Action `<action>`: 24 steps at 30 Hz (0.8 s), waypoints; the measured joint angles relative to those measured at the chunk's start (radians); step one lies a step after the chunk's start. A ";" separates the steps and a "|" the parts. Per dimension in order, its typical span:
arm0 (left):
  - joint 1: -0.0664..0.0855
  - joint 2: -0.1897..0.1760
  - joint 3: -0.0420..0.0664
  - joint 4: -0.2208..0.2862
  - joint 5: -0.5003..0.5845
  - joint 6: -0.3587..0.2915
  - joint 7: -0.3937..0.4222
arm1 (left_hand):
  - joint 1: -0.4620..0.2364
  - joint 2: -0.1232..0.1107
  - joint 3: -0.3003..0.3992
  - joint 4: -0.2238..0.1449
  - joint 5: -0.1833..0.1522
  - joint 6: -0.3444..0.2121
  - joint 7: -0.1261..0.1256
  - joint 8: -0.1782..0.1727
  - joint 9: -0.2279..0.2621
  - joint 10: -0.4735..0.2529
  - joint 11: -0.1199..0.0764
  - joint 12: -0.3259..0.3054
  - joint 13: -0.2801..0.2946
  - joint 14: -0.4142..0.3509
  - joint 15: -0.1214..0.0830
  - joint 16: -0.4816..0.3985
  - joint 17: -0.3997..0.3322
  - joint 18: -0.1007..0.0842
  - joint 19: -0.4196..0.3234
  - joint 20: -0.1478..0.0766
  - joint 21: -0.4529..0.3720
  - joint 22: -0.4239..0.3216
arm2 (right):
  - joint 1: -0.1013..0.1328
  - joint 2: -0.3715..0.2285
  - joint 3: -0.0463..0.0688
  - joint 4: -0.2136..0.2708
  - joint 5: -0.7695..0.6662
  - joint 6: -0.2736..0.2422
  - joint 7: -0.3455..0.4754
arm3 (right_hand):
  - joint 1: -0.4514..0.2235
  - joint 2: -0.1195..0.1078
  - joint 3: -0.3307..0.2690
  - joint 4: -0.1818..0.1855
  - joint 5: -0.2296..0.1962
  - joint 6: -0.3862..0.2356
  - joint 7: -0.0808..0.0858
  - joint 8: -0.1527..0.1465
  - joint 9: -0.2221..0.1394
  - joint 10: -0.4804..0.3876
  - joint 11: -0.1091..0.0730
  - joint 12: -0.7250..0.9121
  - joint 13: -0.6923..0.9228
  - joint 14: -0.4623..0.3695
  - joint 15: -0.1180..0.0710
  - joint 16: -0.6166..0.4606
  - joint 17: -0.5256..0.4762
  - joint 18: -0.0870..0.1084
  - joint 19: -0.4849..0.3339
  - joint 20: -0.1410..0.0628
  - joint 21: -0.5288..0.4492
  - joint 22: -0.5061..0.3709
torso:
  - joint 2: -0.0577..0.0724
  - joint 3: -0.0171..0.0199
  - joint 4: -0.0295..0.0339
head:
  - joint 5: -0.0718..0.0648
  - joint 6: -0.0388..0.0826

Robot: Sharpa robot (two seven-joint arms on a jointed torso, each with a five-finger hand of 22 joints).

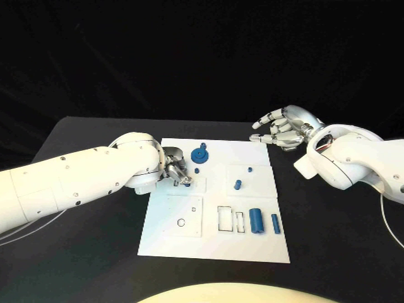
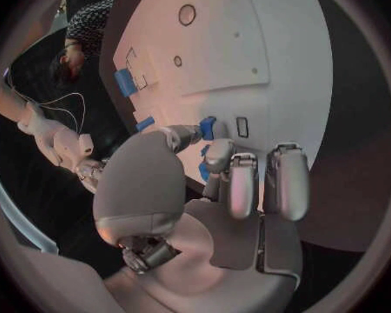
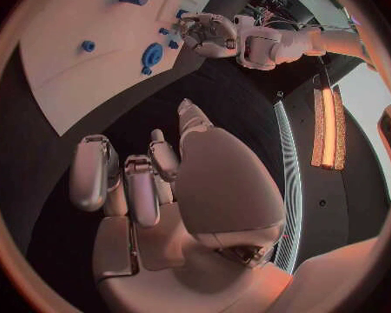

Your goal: Assemble the parts on the task board

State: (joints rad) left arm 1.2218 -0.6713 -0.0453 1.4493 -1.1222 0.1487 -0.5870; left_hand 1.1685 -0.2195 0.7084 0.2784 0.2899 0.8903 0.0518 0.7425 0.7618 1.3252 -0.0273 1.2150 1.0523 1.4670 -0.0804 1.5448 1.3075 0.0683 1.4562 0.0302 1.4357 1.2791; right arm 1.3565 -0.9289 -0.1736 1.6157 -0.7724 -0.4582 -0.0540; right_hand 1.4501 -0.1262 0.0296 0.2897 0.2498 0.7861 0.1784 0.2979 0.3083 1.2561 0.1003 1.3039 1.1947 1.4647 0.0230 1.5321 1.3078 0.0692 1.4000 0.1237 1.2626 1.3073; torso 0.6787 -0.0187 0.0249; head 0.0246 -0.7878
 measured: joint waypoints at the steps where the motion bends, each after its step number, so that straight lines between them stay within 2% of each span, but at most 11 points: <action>1: 0.000 0.001 0.000 -0.002 0.000 0.000 0.000 | 0.000 0.000 0.000 0.000 0.000 0.000 0.000 0.000 0.001 0.003 -0.003 0.000 0.001 0.000 0.000 0.000 0.000 0.000 0.000 0.000 0.000 0.000 | 0.000 0.000 0.000 0.000 0.000 0.000 0.000 | 0.000 0.000 0.000 0.000 0.000 0.000 0.000 0.000 0.000 0.000 0.000 0.000 0.000 0.000 0.000 0.000 0.000 0.000 0.000 0.000 0.000 0.000 | 0.000 0.0000 0.0000 | 0.000 0.000; 4: 0.000 0.005 -0.001 -0.007 0.002 0.000 -0.001 | -0.007 0.004 0.000 0.000 0.000 0.000 0.000 0.000 0.003 0.003 -0.003 0.004 0.001 0.000 0.000 0.000 0.000 0.000 0.000 0.000 0.000 0.000 | 0.000 0.000 0.000 0.000 0.000 0.000 0.000 | 0.000 0.000 0.000 0.000 0.000 0.000 0.000 0.000 0.000 0.000 0.000 0.000 0.000 0.000 0.000 0.000 0.000 0.000 0.000 0.000 0.000 0.000 | 0.000 0.0000 0.0000 | 0.000 0.000; 9: 0.000 0.009 -0.003 -0.014 0.004 0.001 -0.002 | -0.049 0.002 0.025 -0.025 -0.005 0.006 -0.006 0.000 0.007 0.007 -0.007 0.005 0.003 0.000 0.000 0.000 0.000 0.000 0.000 0.000 0.000 0.000 | 0.000 0.000 0.000 0.000 0.000 0.000 0.000 | 0.000 0.000 0.000 0.000 0.000 0.000 0.000 0.000 -0.001 0.000 0.000 0.000 -0.001 0.000 0.000 -0.001 0.000 0.000 0.000 0.000 -0.004 0.000 | -0.001 -0.0001 0.0003 | -0.001 -0.002; 11: 0.000 0.011 -0.004 -0.016 0.006 0.001 -0.003 | -0.052 0.002 0.045 -0.047 -0.006 0.005 -0.008 0.000 0.009 0.007 -0.007 0.005 0.004 -0.001 -0.001 0.000 0.000 0.000 0.000 0.000 0.000 0.000 | 0.000 0.000 0.000 0.000 0.000 0.000 0.000 | 0.000 0.000 0.000 0.000 0.000 0.000 0.000 0.000 -0.001 0.000 0.000 0.000 -0.001 0.000 0.000 -0.004 0.000 0.000 -0.004 -0.004 -0.004 0.001 | -0.001 -0.0001 0.0003 | -0.001 -0.002; 20: 0.002 0.014 -0.008 -0.020 0.012 0.002 -0.004 | -0.091 -0.007 0.027 -0.067 -0.011 0.014 -0.018 -0.004 0.010 0.007 -0.007 0.005 0.008 0.000 -0.007 0.000 0.000 0.000 0.000 -0.008 0.000 0.001 | 0.000 -0.001 0.000 0.001 0.000 0.000 0.000 | -0.005 0.005 0.000 0.000 -0.004 0.000 0.000 0.000 -0.002 0.000 0.000 0.000 -0.002 0.000 0.000 -0.004 0.000 0.000 -0.004 -0.004 -0.004 0.001 | -0.001 -0.0004 0.0009 | -0.002 -0.003; 24: 0.002 0.014 -0.008 -0.020 0.014 0.002 -0.004 | -0.100 -0.013 0.039 -0.091 -0.012 0.014 -0.018 -0.004 0.011 0.007 -0.007 0.005 0.010 0.000 -0.007 0.000 0.000 0.000 0.000 -0.007 0.000 0.001 | 0.000 -0.001 0.000 0.001 0.000 -0.001 0.000 | -0.005 0.005 0.000 0.000 -0.004 0.000 0.000 0.000 -0.002 0.000 0.000 0.000 -0.002 0.000 0.000 -0.004 0.000 0.000 -0.004 -0.004 -0.004 0.001 | -0.001 -0.0007 0.0010 | -0.003 -0.003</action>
State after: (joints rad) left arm 1.2240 -0.6573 -0.0537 1.4288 -1.1084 0.1506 -0.5915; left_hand 1.0687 -0.2328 0.7470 0.1872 0.2781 0.9047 0.0334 0.7388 0.7732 1.3319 -0.0339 1.2196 1.0621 1.4669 -0.0877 1.5448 1.3074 0.0682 1.4559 0.0228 1.4357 1.2802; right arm 1.3565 -0.9297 -0.1737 1.6167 -0.7724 -0.4587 -0.0543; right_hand 1.4447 -0.1212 0.0296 0.2897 0.2460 0.7861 0.1784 0.2979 0.3065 1.2561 0.1003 1.3040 1.1923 1.4647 0.0230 1.5282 1.3075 0.0692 1.3963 0.1200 1.2586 1.3080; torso 0.6776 -0.0194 0.0259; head 0.0221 -0.7908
